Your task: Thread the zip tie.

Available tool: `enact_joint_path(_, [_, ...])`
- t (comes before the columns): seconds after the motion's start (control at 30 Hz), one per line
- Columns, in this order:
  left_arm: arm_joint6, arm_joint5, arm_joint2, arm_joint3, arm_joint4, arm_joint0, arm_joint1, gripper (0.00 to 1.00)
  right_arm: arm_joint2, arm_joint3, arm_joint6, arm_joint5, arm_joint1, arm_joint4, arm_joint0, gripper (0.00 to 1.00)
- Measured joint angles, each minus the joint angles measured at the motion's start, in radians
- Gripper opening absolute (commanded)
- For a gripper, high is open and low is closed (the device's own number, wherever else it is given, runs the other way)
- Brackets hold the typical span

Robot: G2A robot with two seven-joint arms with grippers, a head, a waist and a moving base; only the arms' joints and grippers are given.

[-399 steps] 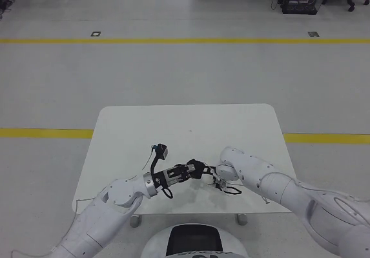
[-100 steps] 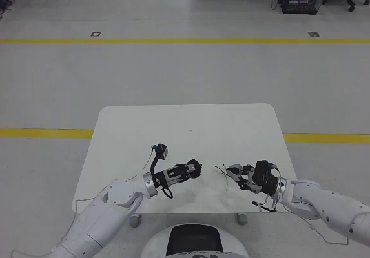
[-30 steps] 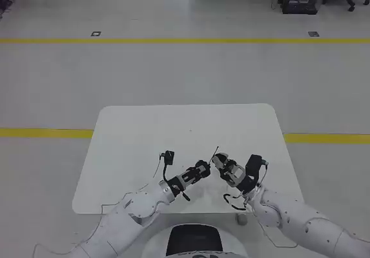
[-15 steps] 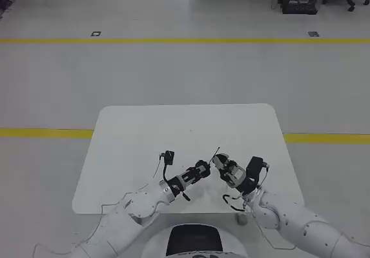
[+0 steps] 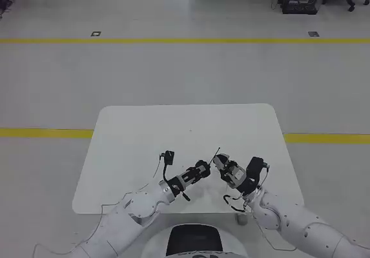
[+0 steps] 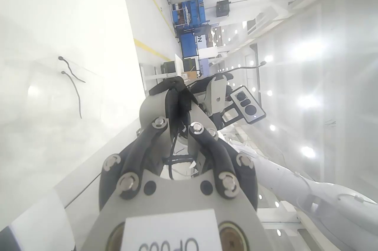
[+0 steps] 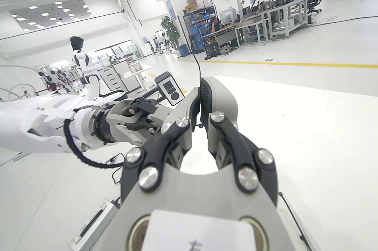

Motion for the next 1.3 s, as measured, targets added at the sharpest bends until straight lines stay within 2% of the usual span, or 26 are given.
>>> enact_joint_path(1.3, [0.000, 0.000, 0.000, 0.000, 0.000, 0.000, 0.000, 0.00, 0.025, 0.001, 0.017, 0.000, -0.008, -0.009, -0.020, 0.00])
